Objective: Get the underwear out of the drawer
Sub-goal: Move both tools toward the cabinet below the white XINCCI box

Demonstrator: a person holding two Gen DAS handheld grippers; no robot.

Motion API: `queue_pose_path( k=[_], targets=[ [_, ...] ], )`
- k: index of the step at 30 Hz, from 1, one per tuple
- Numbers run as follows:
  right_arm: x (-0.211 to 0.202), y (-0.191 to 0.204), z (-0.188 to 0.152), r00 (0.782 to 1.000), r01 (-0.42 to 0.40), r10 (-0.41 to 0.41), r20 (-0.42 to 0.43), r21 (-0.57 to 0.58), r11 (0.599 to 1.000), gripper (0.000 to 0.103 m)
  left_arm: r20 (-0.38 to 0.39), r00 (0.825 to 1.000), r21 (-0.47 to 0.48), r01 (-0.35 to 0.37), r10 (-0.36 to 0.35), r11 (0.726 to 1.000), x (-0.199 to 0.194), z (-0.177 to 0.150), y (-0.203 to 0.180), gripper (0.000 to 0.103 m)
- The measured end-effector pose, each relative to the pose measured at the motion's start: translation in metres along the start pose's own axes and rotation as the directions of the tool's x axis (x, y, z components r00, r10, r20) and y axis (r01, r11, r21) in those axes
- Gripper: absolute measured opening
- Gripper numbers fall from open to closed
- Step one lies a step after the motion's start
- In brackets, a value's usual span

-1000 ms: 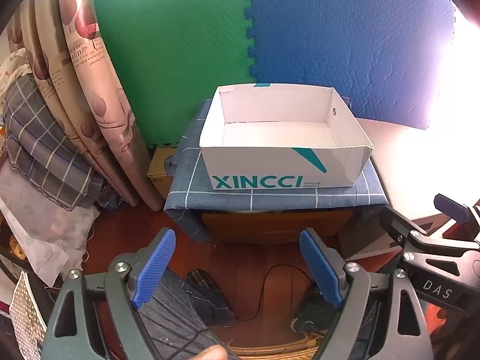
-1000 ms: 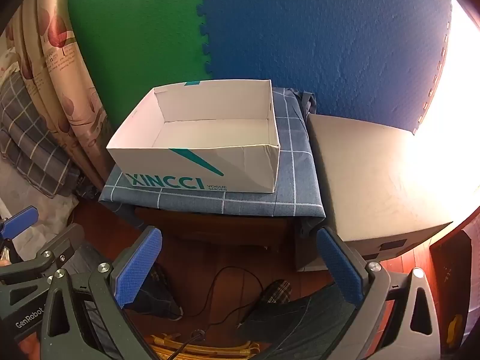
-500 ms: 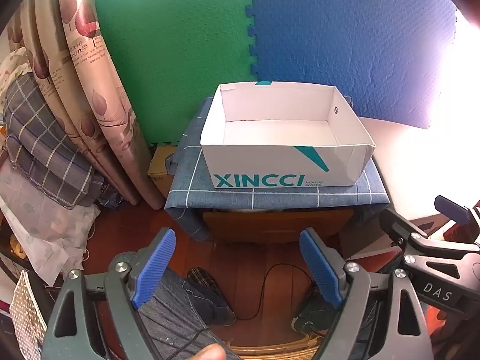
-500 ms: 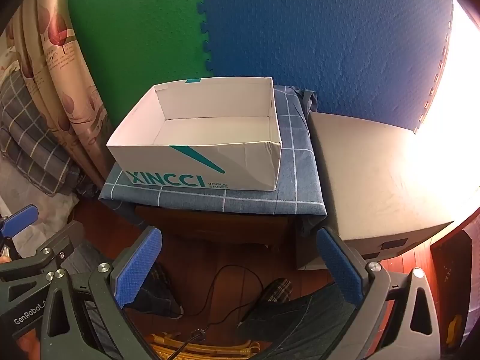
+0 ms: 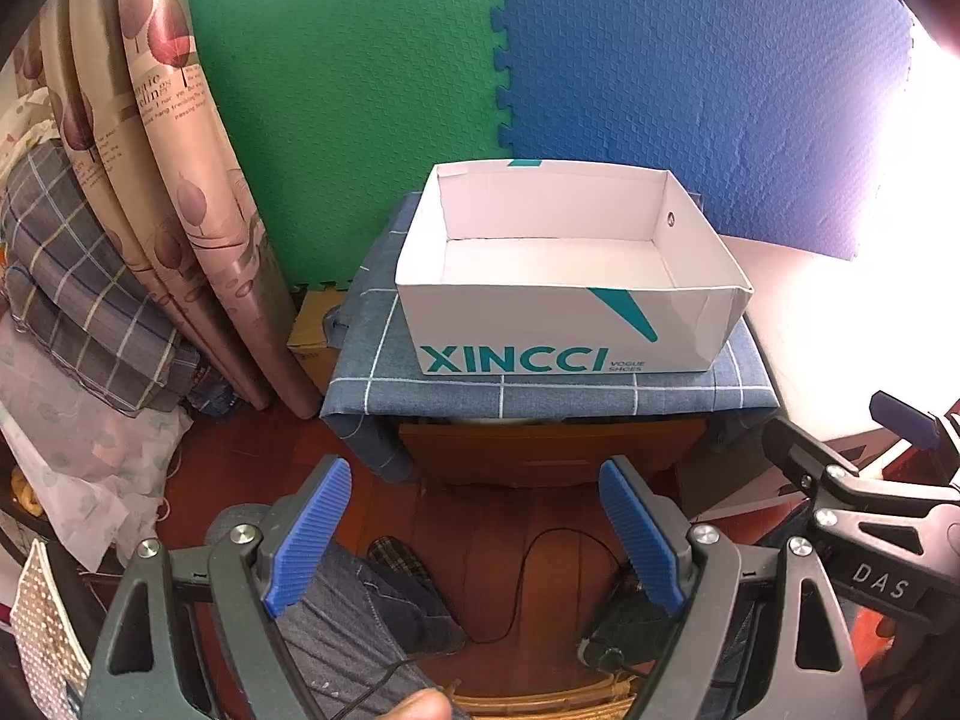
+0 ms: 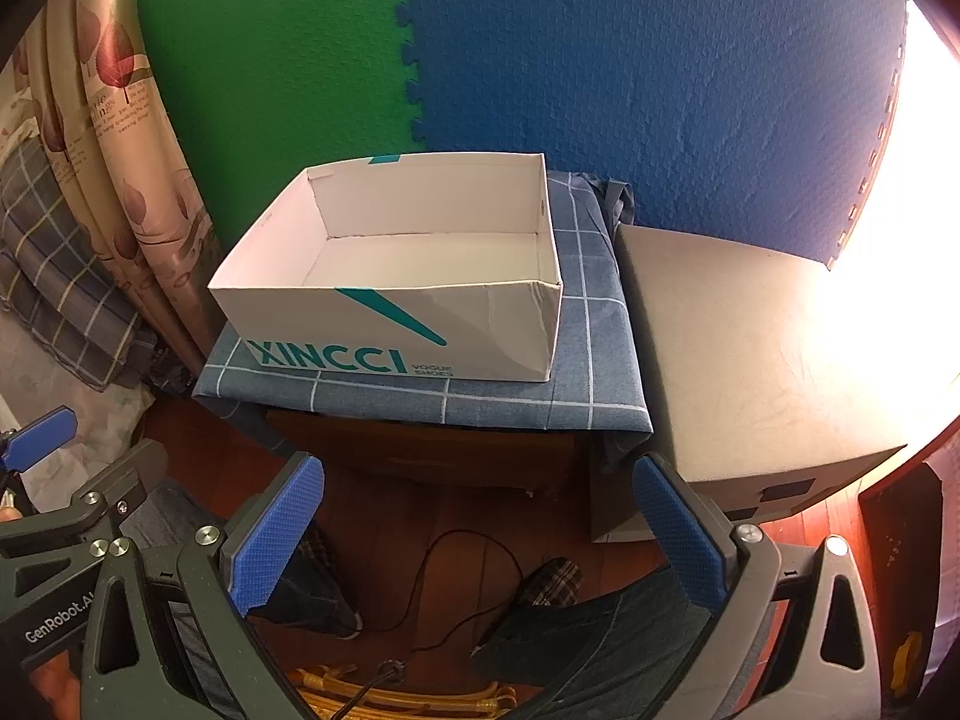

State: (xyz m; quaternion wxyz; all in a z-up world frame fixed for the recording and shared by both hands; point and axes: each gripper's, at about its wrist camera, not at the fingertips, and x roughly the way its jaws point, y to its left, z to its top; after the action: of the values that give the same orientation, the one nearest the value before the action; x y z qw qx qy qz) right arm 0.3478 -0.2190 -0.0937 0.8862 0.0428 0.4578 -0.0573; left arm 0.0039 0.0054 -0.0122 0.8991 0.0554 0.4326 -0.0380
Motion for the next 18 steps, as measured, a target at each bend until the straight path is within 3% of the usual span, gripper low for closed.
queue_pose_path(
  k=[4, 10, 15, 17, 18],
  targets=[
    [0.007, -0.006, -0.001, 0.999, 0.043, -0.043, 0.012, -0.006, 0.999, 0.102, 0.056, 0.998, 0.023, 0.018, -0.019, 1.0, 0.024, -0.013, 0.003, 0.087],
    [0.028, -0.026, -0.004, 0.998, 0.054, -0.054, 0.018, 0.036, 0.998, 0.102, 0.048, 0.999, -0.043, -0.011, 0.013, 0.999, 0.115, -0.044, 0.011, 0.087],
    [0.059, -0.04, -0.004, 0.999, 0.031, -0.028, -0.034, 0.076, 0.997, 0.102, 0.132, 0.991, -0.031, -0.03, 0.033, 0.999, 0.19, -0.057, 0.0, 0.087],
    [0.069, -0.043, -0.005, 0.999, 0.025, -0.021, -0.045, 0.086, 0.996, 0.102, 0.165, 0.986, -0.058, 0.031, -0.021, 0.998, 0.21, -0.057, -0.001, 0.087],
    [0.074, -0.045, -0.004, 0.999, 0.022, -0.018, -0.045, 0.093, 0.995, 0.102, 0.142, 0.985, -0.076, 0.111, -0.1, 0.991, 0.226, -0.054, -0.001, 0.087]
  ],
)
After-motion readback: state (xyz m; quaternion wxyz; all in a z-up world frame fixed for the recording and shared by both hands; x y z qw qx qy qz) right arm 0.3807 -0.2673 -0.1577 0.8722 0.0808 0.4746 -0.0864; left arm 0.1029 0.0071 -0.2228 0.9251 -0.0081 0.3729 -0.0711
